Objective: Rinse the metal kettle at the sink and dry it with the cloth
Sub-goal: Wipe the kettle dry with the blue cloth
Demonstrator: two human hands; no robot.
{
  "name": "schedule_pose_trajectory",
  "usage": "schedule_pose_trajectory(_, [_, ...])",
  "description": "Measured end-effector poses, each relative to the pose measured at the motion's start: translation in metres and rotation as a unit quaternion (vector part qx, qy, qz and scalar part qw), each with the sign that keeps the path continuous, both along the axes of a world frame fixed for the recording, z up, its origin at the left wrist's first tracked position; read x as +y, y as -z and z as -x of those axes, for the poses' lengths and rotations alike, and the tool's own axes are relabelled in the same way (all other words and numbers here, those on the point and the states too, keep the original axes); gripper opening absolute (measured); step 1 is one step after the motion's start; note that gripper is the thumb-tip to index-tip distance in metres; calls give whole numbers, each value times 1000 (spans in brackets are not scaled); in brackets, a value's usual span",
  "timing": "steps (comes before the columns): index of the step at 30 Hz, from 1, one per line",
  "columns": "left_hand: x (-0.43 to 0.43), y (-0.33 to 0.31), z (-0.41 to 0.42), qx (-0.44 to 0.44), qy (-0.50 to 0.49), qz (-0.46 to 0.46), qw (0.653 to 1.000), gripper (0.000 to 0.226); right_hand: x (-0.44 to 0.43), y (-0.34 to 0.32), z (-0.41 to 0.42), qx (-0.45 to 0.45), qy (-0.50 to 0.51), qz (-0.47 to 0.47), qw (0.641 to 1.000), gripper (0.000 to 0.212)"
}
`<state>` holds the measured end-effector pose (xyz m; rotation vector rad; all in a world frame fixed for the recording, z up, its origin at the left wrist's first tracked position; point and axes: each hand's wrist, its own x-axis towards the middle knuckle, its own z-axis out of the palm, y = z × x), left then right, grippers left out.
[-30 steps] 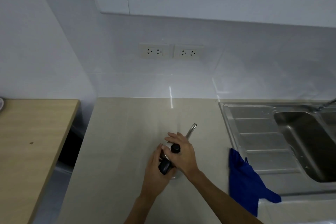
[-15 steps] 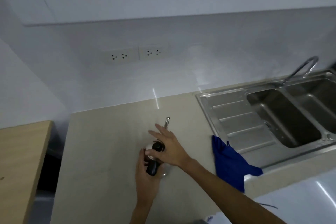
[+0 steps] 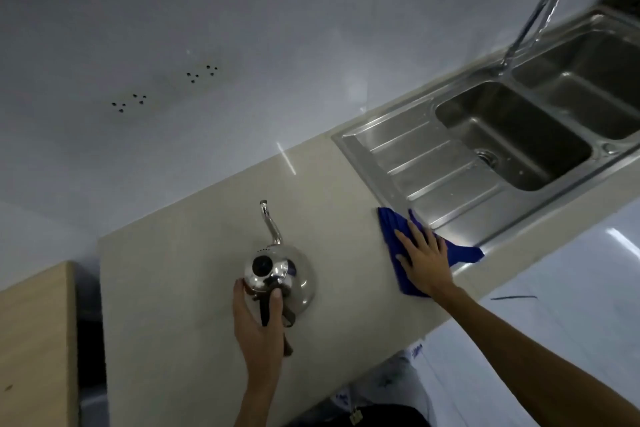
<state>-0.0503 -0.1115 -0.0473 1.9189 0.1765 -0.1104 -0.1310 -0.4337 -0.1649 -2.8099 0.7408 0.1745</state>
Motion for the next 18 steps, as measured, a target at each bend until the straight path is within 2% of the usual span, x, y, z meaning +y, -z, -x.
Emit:
schedule_pose_trajectory(5, [4, -10, -17, -38, 22, -57, 997, 89, -7, 6, -6, -53, 18, 33, 998, 45])
schedule_pose_trajectory(9, [-12, -19, -33, -69, 50, -65, 994, 78, -16, 5, -13, -65, -7, 17, 998, 54])
schedule_pose_trajectory(13, [-27, -20, -43, -74, 60, -77, 993, 60, -9, -9, -24, -133, 47, -86, 986, 48])
schedule_pose_trajectory(16, [-29, -19, -50, -77, 63, -97, 990, 49, 25, -17, -31, -223, 50, -189, 955, 41])
schedule_pose_trajectory(18, [-30, -20, -54, -72, 65, -105, 990, 42, 59, -22, -38, -251, 35, -271, 928, 42])
